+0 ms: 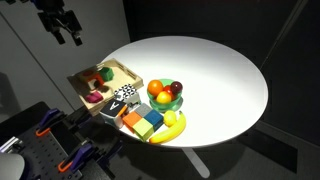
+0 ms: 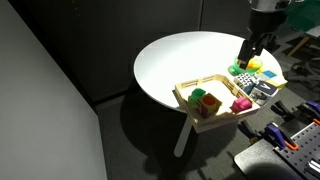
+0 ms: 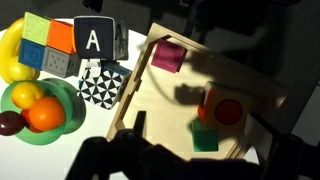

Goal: Put the green block inside the wooden crate

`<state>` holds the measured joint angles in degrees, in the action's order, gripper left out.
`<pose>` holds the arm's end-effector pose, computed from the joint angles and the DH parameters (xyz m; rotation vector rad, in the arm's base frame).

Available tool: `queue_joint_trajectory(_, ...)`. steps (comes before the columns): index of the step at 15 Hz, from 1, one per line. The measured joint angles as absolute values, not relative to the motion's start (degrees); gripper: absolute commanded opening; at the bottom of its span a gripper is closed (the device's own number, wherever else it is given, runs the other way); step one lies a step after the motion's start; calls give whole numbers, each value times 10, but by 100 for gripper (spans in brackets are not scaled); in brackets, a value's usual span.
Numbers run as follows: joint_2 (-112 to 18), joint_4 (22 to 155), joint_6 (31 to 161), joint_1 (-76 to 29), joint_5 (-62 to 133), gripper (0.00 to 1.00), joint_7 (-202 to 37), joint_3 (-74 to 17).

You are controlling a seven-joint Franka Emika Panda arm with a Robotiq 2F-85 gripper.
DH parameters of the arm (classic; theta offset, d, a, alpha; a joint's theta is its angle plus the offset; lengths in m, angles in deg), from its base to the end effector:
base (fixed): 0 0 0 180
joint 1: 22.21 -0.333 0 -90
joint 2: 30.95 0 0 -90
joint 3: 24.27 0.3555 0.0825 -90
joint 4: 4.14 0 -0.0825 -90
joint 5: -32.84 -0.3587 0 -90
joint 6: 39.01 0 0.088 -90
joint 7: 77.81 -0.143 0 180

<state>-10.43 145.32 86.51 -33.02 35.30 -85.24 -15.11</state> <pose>0.3424 0.1206 0.3842 3.0178 0.3534 -0.0638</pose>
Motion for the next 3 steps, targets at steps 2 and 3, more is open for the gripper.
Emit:
queue_joint_trajectory(2, -101, 1457, 868, -330, 352, 100, -852, -151)
queue_joint_trajectory(3, -100, 1458, 869, -330, 352, 100, -851, -151)
